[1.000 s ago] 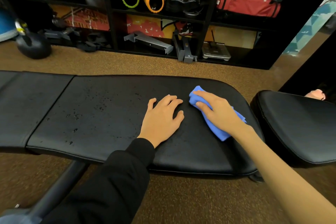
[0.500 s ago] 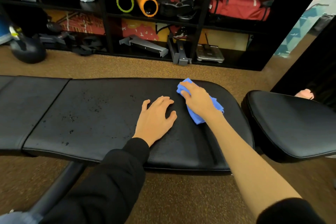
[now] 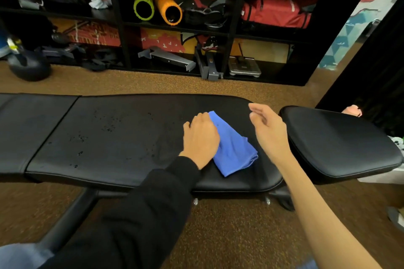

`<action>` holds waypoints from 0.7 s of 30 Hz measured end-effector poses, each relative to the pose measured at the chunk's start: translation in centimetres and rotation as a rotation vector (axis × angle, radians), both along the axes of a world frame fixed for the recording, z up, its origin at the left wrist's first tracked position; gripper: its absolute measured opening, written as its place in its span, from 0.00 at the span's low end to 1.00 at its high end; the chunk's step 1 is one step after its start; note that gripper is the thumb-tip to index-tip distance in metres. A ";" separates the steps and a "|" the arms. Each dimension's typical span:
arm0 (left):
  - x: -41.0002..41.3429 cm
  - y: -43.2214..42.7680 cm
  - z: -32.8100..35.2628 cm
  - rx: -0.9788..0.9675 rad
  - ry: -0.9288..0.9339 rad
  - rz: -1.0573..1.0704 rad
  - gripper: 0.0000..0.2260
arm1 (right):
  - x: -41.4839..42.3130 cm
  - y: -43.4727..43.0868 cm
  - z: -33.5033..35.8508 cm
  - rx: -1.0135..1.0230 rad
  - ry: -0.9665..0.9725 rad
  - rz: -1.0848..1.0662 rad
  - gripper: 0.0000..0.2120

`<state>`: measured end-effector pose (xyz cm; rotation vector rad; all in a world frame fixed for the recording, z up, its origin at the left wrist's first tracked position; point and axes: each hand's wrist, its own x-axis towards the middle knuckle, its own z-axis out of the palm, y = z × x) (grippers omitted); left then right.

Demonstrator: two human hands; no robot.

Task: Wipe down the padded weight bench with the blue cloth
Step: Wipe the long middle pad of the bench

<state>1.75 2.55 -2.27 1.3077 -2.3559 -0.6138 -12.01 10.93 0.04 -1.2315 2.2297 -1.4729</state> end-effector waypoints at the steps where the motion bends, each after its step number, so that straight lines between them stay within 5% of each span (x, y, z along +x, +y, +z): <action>1: -1.2 0.7 -0.1 -0.045 -0.083 0.013 0.17 | -0.3 0.6 -0.2 0.029 0.040 -0.009 0.15; 10: -6.6 4.4 -1.5 -0.264 -0.220 0.076 0.33 | -2.0 2.1 -3.7 0.133 0.280 -0.122 0.16; 17: -3.8 5.4 -0.5 -0.436 -0.597 -0.159 0.24 | -1.3 1.0 -3.8 0.103 0.320 -0.129 0.16; 21: -0.8 6.3 -0.5 -0.363 -0.548 -0.294 0.23 | -1.0 -0.3 -3.2 0.085 0.303 -0.111 0.15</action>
